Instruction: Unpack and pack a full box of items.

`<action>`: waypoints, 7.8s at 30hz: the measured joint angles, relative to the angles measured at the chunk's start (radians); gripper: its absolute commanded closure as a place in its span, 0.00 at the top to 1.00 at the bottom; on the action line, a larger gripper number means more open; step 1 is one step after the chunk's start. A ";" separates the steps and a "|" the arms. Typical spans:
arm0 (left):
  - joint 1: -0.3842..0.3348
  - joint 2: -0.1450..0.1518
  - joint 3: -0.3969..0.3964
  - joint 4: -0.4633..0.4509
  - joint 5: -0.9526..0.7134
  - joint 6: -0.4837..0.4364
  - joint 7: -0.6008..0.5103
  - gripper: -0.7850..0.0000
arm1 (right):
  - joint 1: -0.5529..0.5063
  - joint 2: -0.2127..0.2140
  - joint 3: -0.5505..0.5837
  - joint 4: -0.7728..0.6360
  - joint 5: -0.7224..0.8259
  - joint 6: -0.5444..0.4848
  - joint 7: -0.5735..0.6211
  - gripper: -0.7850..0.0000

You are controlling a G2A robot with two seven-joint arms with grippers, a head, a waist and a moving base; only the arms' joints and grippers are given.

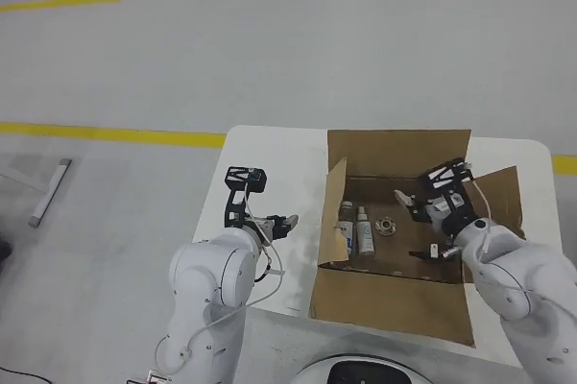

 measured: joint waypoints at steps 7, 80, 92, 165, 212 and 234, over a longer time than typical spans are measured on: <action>0.000 0.000 0.000 0.000 0.000 0.000 0.000 1.00 | -0.144 0.009 0.254 -0.140 0.155 -0.033 -0.086 0.00; 0.042 0.014 0.073 0.043 -0.170 -0.243 0.321 0.00 | -0.211 0.059 0.352 0.121 0.667 -0.374 -0.007 0.00; 0.014 0.021 0.157 0.124 -0.308 -0.389 0.316 0.00 | -0.212 0.070 0.355 0.129 0.671 -0.361 -0.025 0.00; 0.078 0.089 0.119 -0.015 -0.229 -0.168 0.277 1.00 | 0.398 0.106 0.176 0.806 0.984 -0.264 0.054 0.00; 0.136 0.127 0.022 -0.084 -0.274 -0.332 0.243 1.00 | 0.119 0.163 0.103 0.604 1.004 -0.488 0.186 0.00; 0.190 0.164 -0.055 -0.106 -0.244 -0.466 0.295 1.00 | -0.035 0.191 0.248 0.333 0.951 -0.605 0.036 0.00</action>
